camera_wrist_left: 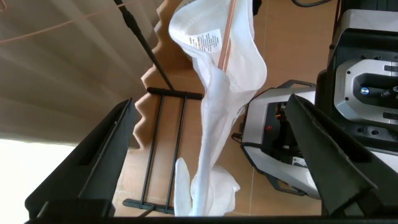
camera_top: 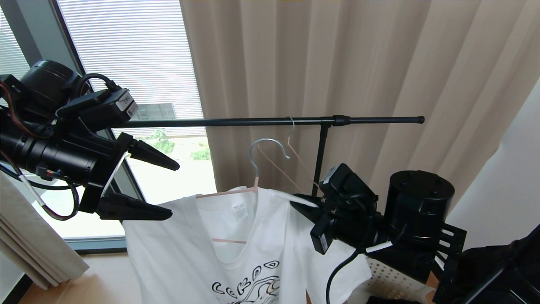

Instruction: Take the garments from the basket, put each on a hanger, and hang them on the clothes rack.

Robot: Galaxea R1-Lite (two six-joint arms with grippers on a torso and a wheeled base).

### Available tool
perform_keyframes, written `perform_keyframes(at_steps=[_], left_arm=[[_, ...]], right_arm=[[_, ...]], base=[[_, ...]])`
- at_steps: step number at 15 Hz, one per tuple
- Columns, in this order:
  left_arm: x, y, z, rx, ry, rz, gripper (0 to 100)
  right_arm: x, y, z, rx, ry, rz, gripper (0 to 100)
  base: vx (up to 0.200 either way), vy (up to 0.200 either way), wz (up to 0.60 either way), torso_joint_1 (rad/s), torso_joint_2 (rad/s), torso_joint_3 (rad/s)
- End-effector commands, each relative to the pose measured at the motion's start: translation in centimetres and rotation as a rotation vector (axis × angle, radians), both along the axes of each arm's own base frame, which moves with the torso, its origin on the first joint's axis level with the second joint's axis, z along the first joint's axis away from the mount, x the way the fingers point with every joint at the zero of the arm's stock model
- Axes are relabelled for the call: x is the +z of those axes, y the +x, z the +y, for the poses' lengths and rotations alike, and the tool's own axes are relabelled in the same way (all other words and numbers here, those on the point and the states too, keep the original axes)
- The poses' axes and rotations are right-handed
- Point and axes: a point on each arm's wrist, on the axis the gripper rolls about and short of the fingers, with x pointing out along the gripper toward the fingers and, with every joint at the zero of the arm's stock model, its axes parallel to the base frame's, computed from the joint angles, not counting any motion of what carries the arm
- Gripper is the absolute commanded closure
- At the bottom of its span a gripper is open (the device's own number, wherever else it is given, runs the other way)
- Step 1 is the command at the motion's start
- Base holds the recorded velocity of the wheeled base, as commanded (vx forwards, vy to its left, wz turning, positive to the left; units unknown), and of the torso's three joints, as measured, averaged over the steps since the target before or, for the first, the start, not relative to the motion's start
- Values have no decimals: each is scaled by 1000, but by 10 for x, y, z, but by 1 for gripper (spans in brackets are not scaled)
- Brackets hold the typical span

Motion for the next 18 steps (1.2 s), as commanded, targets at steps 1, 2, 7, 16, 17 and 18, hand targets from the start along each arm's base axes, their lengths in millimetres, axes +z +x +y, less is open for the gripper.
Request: perform_keyframes(at_steps=[1,2,7,16,17,18], left_arm=[[-4,2,-2,-7,2,14,0],[-4,3,-2,-7,2,16,0],[-15,4,-9,-30,6,30,0],[-39,11,-27,-73,2,24,0],[-40,12,-27,-68,4,30,0],[-42,12,-27,-68,5,38,0]], right_arm=[[0,0,0,1,1,-2,100],[0,0,0,1,1,-2,100],[0,0,0,2,0,-1,100],[1,-6,5,23,4,-3,100],[1,-6,6,27,4,-3,100],[1,-7,7,30,4,-3,100]], base=[[0,0,0,0,0,0],[0,0,0,0,0,0],[0,0,0,0,0,0],[0,0,0,0,0,0],[0,0,0,0,0,0],[0,0,0,0,0,0]])
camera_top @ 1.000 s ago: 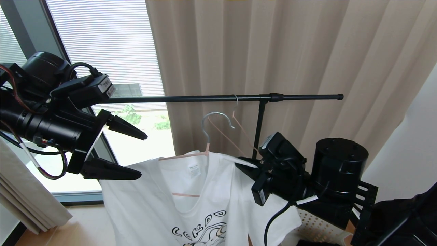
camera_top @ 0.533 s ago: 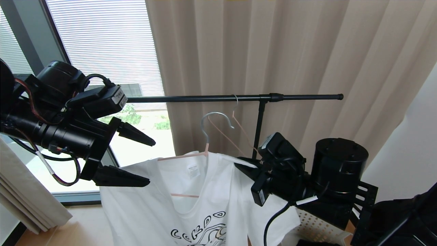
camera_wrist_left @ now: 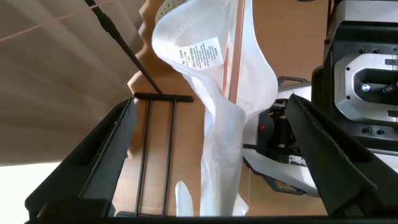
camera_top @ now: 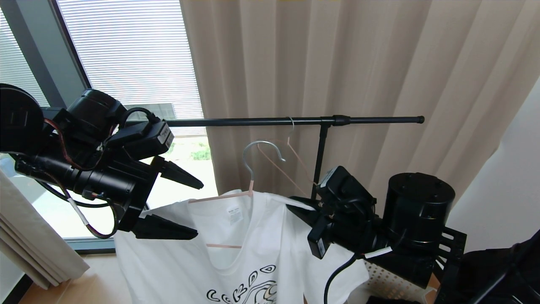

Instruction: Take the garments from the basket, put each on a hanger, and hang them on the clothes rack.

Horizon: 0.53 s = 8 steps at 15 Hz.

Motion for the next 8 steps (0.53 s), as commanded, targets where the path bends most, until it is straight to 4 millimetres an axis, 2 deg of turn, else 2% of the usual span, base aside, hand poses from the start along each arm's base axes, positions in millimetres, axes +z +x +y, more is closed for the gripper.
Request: perform_keyframes(at_steps=[1,8], left_arm=[[-4,0,0,-1,4,12,0],[-6,-1,0,23,57,5,0]], right_arm=[[2,-2,1,5,4,-4,100],[8,-3,1,2,19,-21,100]], base=[[0,0,0,0,0,0],[0,0,0,0,0,0]])
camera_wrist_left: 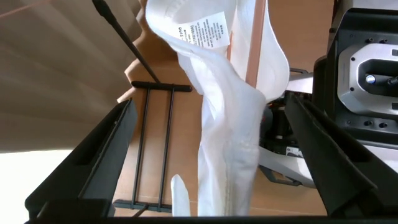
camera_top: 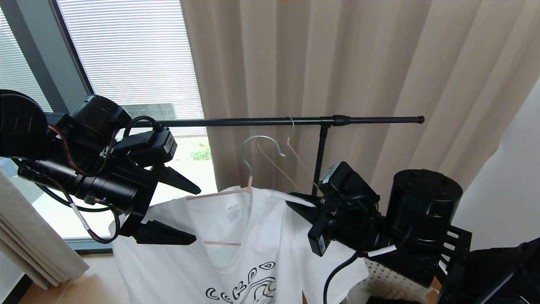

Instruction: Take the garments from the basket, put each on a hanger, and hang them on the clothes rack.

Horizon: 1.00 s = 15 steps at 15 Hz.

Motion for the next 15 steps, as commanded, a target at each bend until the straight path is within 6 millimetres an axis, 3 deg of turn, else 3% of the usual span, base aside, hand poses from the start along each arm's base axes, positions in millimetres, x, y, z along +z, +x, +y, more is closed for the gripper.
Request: perform_keyframes(at_steps=[1,13,14,15], left_arm=[[1,-1,0,0,1,-3,0],[-5,1,-5,-9,-5,-21,0],[-5,1,-5,-4,-5,-18,100],[-5,1,-5,-4,-5,-17,100]], right_arm=[[1,-2,1,6,2,-2,100],[2,-5,3,17,6,-4,100],[2,-5,3,17,6,-4,100],[2,-5,3,17,6,-4,100]], base=[[0,0,0,0,0,0],[0,0,0,0,0,0],[0,0,0,0,0,0],[0,0,0,0,0,0]])
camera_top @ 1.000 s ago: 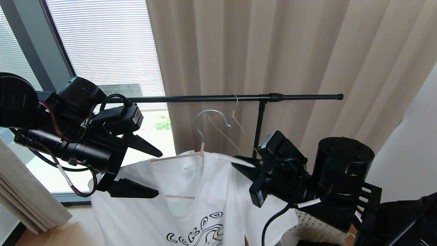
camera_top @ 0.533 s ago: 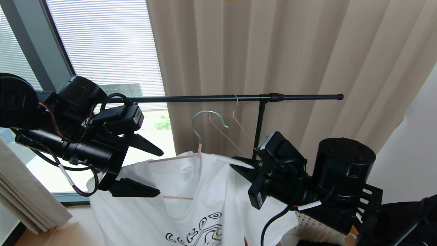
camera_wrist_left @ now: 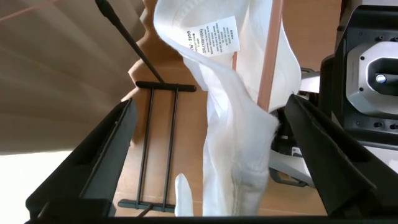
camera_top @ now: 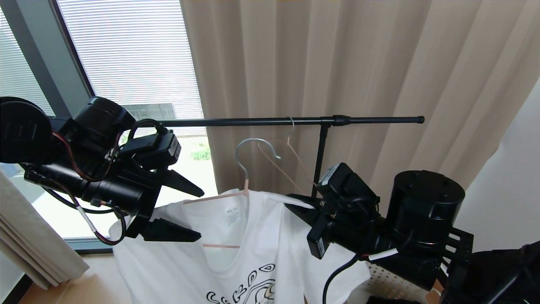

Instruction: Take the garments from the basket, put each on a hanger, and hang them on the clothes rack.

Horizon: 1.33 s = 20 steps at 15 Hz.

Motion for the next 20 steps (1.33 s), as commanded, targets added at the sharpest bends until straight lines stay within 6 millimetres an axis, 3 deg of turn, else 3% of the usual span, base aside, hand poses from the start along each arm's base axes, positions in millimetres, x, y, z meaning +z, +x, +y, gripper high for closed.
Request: perform_keyframes(at_steps=[1,18,19,20], left_arm=[[0,0,0,4,7,-3,100],[9,-11,2,6,-1,-56,100],[9,-10,2,6,-2,-64,100],[9,-10,2,5,-4,-63,100]], right_arm=[[1,0,0,1,3,-3,100],[1,0,0,0,-1,-2,100],[1,0,0,0,-2,-3,0],[1,0,0,0,-4,-1,0]], base=[[0,0,0,0,0,0],[0,0,0,0,0,0],[0,0,0,0,0,0],[0,0,0,0,0,0]])
